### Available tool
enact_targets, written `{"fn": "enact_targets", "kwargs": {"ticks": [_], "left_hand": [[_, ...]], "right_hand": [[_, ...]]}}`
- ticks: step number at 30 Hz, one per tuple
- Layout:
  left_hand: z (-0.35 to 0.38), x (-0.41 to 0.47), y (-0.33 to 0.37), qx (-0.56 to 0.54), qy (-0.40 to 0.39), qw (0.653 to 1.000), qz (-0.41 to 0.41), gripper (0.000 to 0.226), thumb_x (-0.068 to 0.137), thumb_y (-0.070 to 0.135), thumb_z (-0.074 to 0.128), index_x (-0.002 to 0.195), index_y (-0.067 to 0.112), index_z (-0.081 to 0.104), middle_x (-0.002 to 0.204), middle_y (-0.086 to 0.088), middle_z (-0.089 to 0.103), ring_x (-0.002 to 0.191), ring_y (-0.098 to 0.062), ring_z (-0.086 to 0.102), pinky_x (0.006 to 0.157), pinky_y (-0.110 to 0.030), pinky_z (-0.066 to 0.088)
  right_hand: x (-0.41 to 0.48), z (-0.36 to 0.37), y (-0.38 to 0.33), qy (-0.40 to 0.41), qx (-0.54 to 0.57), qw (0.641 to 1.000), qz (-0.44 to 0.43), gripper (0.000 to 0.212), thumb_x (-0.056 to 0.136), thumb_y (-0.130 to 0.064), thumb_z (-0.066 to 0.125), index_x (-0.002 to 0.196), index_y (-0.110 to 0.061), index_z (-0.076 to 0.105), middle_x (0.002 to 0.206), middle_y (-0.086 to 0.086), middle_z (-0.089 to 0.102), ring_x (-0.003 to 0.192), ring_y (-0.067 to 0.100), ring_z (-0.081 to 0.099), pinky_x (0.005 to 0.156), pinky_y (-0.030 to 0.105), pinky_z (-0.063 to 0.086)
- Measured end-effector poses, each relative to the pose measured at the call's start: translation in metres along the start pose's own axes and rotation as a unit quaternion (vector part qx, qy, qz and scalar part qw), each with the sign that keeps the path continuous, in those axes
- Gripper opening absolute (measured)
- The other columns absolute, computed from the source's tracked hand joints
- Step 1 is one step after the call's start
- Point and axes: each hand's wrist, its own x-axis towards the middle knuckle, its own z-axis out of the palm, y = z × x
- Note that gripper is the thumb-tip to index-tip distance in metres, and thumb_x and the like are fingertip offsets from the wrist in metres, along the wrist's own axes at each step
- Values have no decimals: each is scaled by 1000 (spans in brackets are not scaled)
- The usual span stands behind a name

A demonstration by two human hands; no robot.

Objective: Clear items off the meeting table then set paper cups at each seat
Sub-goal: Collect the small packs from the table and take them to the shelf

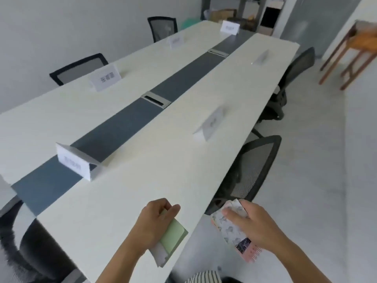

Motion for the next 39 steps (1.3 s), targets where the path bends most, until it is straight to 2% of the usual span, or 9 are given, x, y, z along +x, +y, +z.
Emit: {"fn": "enact_targets", "kwargs": {"ticks": [2,8,12,17,21,25,29,39], "left_hand": [[30,1,22,18,-38,999,27,35,86,37,61,59,16,50,53,8,46,52,-13,43,54,-26,36],[153,-2,81,70,-141,984,84,34,87,32,61,62,12,51,46,12,47,48,-4,42,54,-23,34],[255,-12,114,107,-219,962,121,35,86,35,62,61,18,48,50,9,39,50,-9,38,56,-26,33],[330,-8,151,154,-276,936,153,37,86,38,63,59,19,47,53,6,37,47,-6,33,50,-19,30],[364,36,179,178,-277,933,143,36,86,39,63,60,17,49,50,6,39,47,-9,36,53,-25,32],[409,93,219,169,-267,938,144,37,86,34,64,58,16,47,43,9,39,43,-6,35,53,-24,32],[458,155,280,165,-285,931,158,39,86,34,64,56,18,46,43,8,38,46,-7,34,54,-24,31],[560,292,438,162,-298,923,183,36,87,27,65,59,15,47,39,9,35,39,-3,31,45,-15,28]], "right_hand": [[-22,-21,28,29,14,999,43,46,80,-66,57,78,-20,60,79,2,72,73,17,69,71,38,54],[-91,-92,121,99,60,983,143,43,81,-65,56,84,-23,62,80,-2,71,74,14,69,72,34,55],[-128,-146,188,155,87,964,197,35,84,-61,58,83,-27,60,79,-5,71,71,11,68,63,26,53],[-144,-201,245,196,50,947,249,39,85,-64,52,78,-26,51,77,-6,67,72,12,66,66,30,53],[-122,-238,276,197,75,942,263,41,84,-65,53,82,-24,55,80,-5,69,74,13,67,70,34,56],[-80,-281,303,215,112,934,261,35,84,-62,56,80,-27,56,80,-6,69,75,13,67,68,31,55],[-26,-350,324,226,107,929,271,39,83,-65,55,79,-26,57,78,-4,69,72,13,67,67,32,54],[90,-518,362,272,140,916,261,47,78,-69,55,81,-23,61,76,-1,73,68,13,70,69,37,59]]}}
